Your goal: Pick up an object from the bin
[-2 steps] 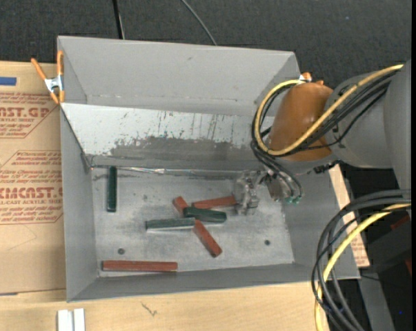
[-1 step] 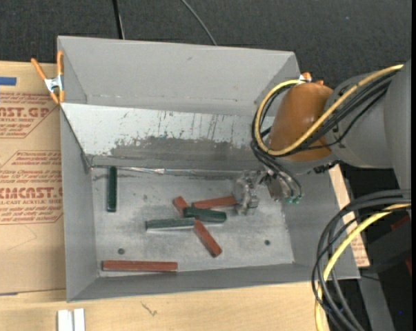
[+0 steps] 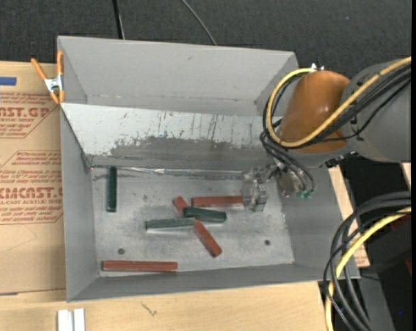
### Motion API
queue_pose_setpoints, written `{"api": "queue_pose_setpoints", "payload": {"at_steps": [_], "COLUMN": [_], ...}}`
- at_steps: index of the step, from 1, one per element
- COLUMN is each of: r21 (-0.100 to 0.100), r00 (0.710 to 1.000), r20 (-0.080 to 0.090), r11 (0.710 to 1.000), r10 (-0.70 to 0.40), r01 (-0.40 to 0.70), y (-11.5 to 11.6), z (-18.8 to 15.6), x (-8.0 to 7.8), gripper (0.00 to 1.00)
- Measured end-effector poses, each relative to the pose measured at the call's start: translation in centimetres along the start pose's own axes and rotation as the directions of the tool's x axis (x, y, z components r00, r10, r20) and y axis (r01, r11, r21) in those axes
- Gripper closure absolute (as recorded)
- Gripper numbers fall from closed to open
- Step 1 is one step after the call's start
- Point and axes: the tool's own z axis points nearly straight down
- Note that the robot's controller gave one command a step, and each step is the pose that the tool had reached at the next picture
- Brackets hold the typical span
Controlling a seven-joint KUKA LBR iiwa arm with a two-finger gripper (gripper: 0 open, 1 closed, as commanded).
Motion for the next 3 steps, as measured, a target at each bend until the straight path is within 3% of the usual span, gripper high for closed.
{"api": "queue_pose_setpoints", "payload": {"at_steps": [1,2,3], "r21": [0.0,0.005,0.001], "r00": [1.0,0.941,0.939], "r20": [0.002,0.008,0.003], "r11": [1.0,0.941,0.939], "r10": [-0.013,-0.338,-0.344], "r01": [0.013,0.338,0.344], "y": [-0.9,0.4,0.6], "z": [-6.7,4.1,5.2], "x": [1.7,5.0,5.6], "gripper": [1.0,0.0,0.0]}}
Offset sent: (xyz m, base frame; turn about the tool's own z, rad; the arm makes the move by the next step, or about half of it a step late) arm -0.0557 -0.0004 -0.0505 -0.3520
